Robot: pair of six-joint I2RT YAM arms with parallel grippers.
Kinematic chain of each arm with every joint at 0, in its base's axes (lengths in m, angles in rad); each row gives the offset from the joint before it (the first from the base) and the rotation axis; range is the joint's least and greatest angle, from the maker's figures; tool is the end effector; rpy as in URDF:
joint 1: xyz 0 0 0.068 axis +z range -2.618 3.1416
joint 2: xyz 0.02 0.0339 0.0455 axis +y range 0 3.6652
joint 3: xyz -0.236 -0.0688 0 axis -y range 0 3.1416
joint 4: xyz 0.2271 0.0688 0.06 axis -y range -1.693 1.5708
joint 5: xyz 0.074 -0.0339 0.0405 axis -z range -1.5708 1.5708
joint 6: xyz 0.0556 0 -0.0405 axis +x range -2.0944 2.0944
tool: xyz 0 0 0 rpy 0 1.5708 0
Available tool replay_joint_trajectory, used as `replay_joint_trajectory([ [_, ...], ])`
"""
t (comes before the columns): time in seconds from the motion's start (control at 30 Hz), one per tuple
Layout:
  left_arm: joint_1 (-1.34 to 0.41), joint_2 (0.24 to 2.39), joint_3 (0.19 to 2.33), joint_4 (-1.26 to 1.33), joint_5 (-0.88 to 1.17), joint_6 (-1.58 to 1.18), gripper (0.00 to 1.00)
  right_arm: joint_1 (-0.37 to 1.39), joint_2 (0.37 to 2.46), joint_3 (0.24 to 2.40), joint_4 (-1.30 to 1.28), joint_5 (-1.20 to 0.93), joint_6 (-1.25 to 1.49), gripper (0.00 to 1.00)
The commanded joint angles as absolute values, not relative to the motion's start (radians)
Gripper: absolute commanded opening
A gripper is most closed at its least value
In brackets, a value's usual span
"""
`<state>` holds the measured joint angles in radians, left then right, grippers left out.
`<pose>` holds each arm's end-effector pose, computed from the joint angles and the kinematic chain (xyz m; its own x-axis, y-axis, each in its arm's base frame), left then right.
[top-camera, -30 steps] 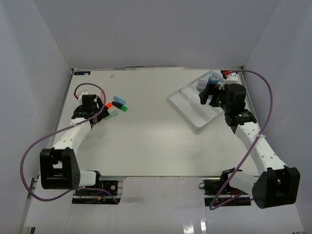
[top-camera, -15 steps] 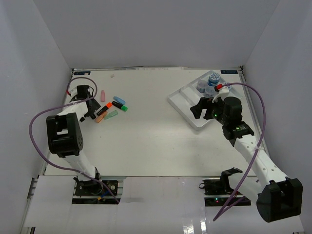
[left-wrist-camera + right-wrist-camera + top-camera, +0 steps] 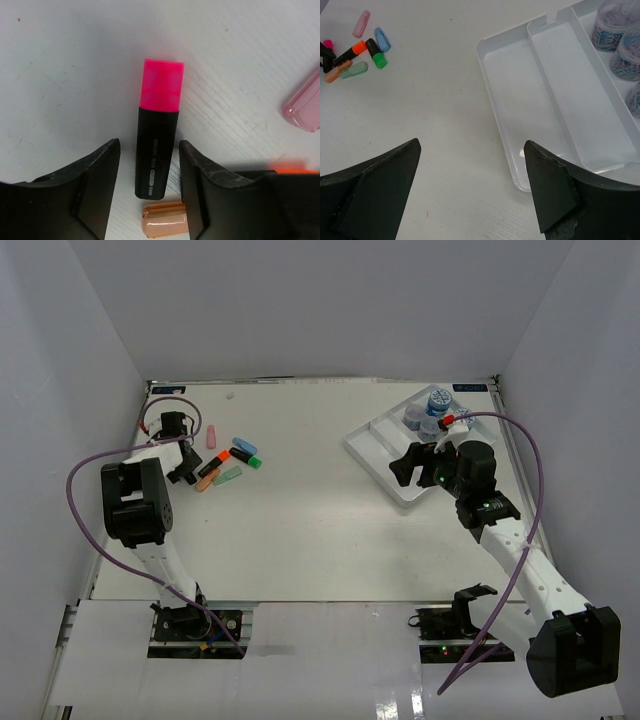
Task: Sort the stationery into containers
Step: Pick up the pen from the center of the board.
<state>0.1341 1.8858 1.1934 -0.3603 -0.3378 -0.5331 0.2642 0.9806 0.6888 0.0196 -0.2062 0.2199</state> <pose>0.3631 0.0676 0.1292 -0.5947 -0.5641 -0.5728 -0.6863 0.7273 -0.0037 0.2356 0.0755 0.2672 -0.3506 0.1264 -0.9280 -0.3786 0.8872 0.2638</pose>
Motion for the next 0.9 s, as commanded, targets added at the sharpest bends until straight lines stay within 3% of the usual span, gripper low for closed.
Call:
replay_joint_trajectory([
  [0.0,0.132,1.890,1.212,-0.362,-0.344,-0.531,0.59,0.270,0.963,0.686,0.057,-0.219,0.202,0.90],
  [0.07,0.132,1.901,1.206,-0.367,-0.337,-0.531,0.56,0.270,0.965,0.687,0.055,-0.221,0.199,0.90],
  [0.43,0.132,1.809,1.178,-0.370,-0.328,-0.485,0.17,0.276,0.966,0.672,0.090,-0.278,0.196,0.90],
  [0.67,0.114,1.585,1.105,-0.347,-0.140,-0.457,0.16,0.322,0.997,0.725,0.069,-0.344,0.183,0.90],
  [0.87,-0.043,1.359,0.983,-0.285,0.093,-0.436,0.19,0.422,1.058,0.811,0.041,-0.365,0.187,0.90],
])
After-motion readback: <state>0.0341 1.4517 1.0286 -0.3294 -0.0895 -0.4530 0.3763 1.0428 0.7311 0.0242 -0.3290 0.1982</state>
